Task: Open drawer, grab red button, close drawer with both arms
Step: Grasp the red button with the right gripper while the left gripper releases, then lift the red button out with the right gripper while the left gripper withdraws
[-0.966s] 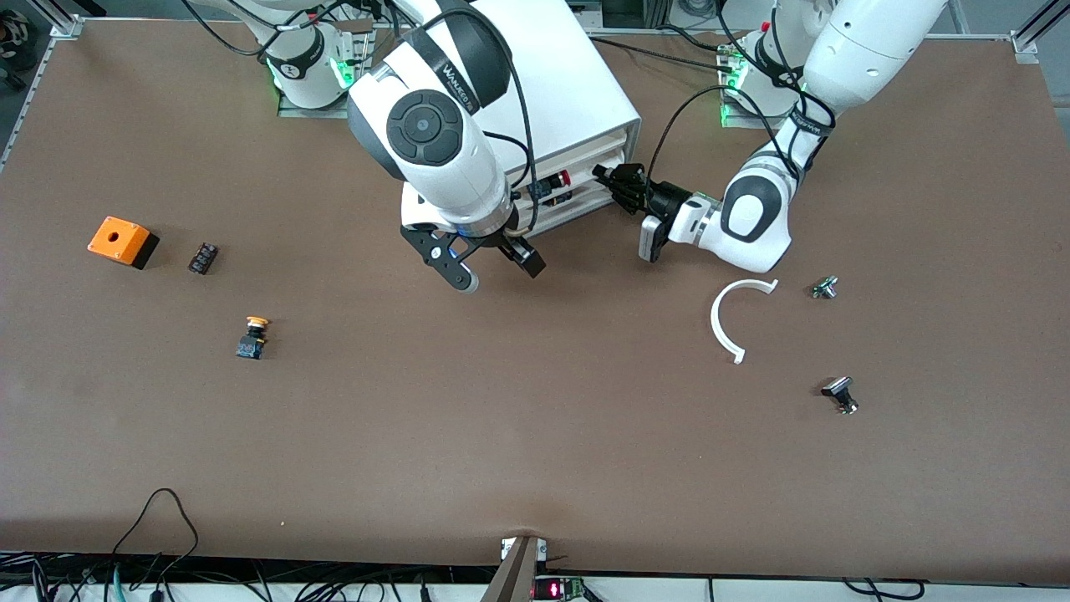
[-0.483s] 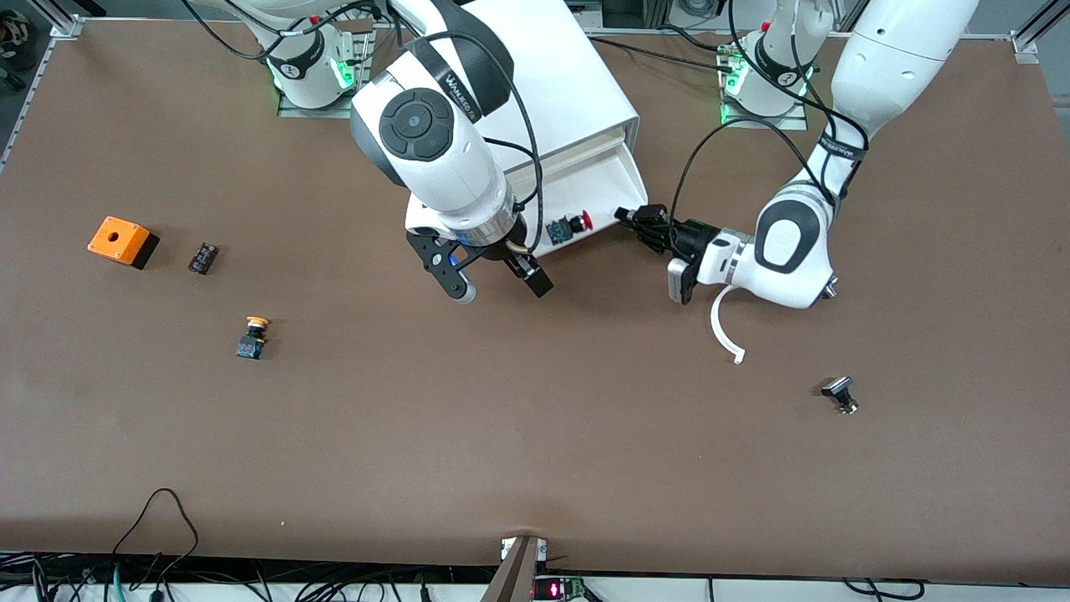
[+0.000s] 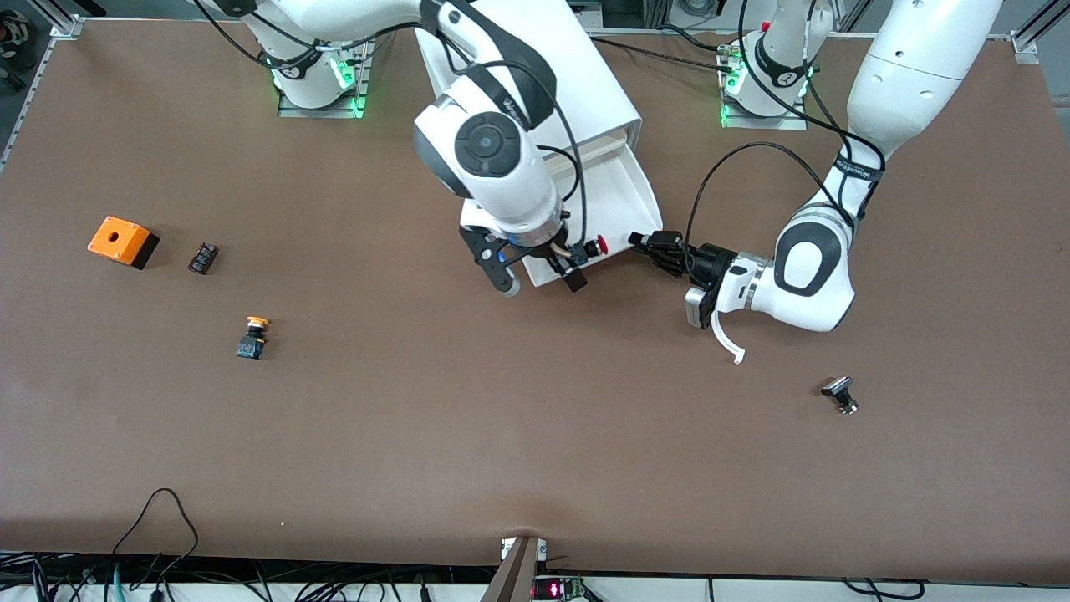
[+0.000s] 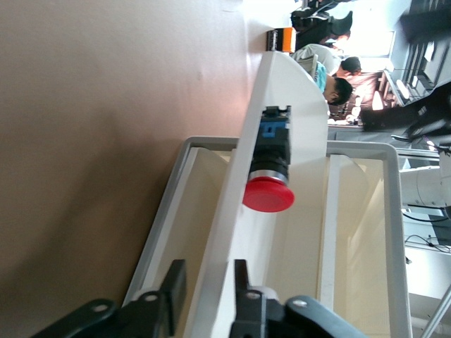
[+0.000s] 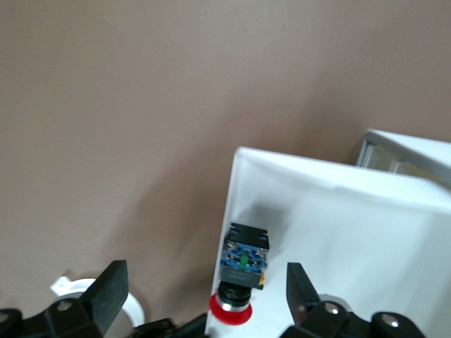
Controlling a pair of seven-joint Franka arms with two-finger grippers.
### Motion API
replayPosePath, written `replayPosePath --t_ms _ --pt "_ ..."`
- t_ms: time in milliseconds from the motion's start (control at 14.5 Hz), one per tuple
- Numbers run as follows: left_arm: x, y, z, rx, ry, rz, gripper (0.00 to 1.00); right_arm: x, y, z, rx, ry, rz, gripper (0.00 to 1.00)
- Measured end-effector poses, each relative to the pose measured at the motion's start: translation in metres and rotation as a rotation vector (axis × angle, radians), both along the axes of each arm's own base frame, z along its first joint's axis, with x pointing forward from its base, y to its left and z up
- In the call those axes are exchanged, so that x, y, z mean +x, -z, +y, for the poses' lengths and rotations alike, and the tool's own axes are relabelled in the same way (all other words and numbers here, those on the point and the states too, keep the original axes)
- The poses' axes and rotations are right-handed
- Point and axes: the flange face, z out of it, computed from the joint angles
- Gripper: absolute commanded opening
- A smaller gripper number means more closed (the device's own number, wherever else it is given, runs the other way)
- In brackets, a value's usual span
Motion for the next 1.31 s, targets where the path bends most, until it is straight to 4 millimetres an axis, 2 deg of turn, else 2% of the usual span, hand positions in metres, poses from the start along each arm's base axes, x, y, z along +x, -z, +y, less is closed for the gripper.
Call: replayPosePath --t_ms 207,345,552,690,897,1103,1310 --pt "0.016 -0.018 0.024 0.052 0.002 0.018 1.00 -0.014 0.019 0.015 -0.018 -0.009 0.022 0.99" --pt "0.030 -0.048 0.038 0.126 0.038 0.051 1.00 -0.020 0.023 0.020 -0.027 -0.019 0.024 0.99" --pt "0.053 -0.096 0.056 0.299 0.071 0.067 1.00 -0.028 0.043 0.026 -0.065 -0.043 0.029 0.99" --pt "0.063 -0.115 0.062 0.427 0.063 0.090 1.00 -0.031 0.056 0.027 -0.079 -0.047 0.041 0.93" --pt "0.071 -0.132 0.063 0.577 0.027 0.130 1.00 -0.031 0.057 0.027 -0.081 -0.047 0.043 0.70" --pt "0.081 -0.159 0.069 0.754 -0.021 0.112 1.00 -0.031 0.054 0.027 -0.079 -0.047 0.039 0.33" --pt "0.095 -0.201 0.086 0.952 -0.073 0.023 1.00 -0.031 0.050 0.027 -0.075 -0.048 0.034 0.02"
